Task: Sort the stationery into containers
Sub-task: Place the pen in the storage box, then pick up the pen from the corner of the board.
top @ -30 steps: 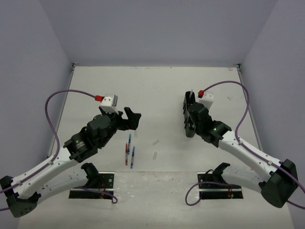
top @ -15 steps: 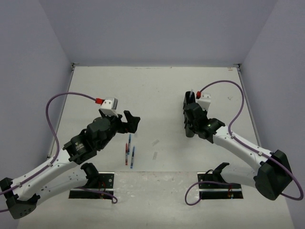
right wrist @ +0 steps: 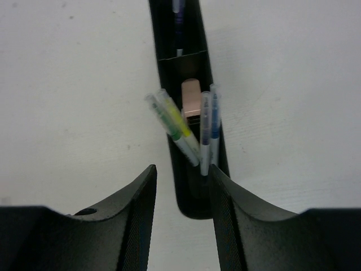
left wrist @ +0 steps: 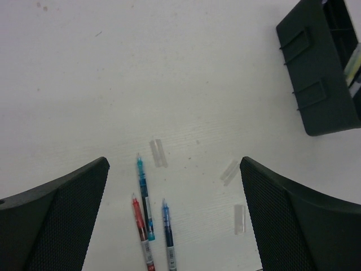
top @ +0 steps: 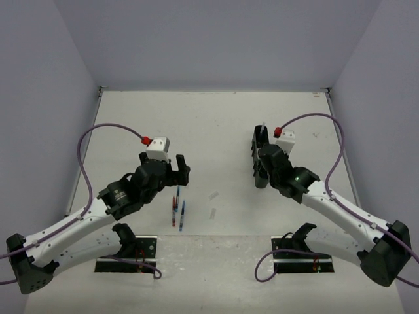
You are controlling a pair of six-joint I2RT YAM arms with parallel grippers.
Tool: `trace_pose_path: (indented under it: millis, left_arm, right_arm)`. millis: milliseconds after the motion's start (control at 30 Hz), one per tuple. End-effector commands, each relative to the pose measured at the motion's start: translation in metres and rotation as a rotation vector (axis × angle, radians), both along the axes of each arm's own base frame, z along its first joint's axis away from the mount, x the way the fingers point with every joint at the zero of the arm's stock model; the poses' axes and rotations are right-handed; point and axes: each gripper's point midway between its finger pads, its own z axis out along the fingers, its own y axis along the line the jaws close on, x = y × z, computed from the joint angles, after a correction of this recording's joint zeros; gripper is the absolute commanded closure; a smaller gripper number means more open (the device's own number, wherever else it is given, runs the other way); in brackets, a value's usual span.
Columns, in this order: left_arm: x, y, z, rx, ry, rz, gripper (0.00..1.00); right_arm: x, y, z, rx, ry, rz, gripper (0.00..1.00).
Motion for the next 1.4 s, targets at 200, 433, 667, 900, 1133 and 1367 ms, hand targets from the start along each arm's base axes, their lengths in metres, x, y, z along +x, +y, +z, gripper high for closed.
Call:
trace_pose_path:
  millis: [200,433,667,900,1133,1367]
  left_arm:
    - [-0.001,0.057,0.039,0.114,0.011,0.260,0.00]
    - [-0.010,0.082,0.053,0.154,-0.106,0.217,0.00]
    - [-0.012,0.079,0.026,0.165,-0.083,0.187,0.00]
    - [-0.014,0.079,0.029,0.143,-0.096,0.184,0.00]
    - [-0.017,0.090,0.039,0.095,-0.127,0.227,0.00]
    - [-0.019,0.097,0.041,0.083,-0.129,0.267,0.00]
  right_arm:
    - [-0.055,0.155,0.012,0.254,0.153,0.301,0.54]
    - [-0.093,0.254,-0.027,0.243,0.281,0.296,0.56]
    - [-0.126,0.305,-0.067,0.203,0.418,0.322,0.65]
    - [-0.139,0.313,-0.100,0.159,0.493,0.298,0.67]
    - [-0.146,0.308,-0.119,0.077,0.521,0.261,0.68]
    - [-0.146,0.304,-0.132,0.032,0.539,0.238,0.70]
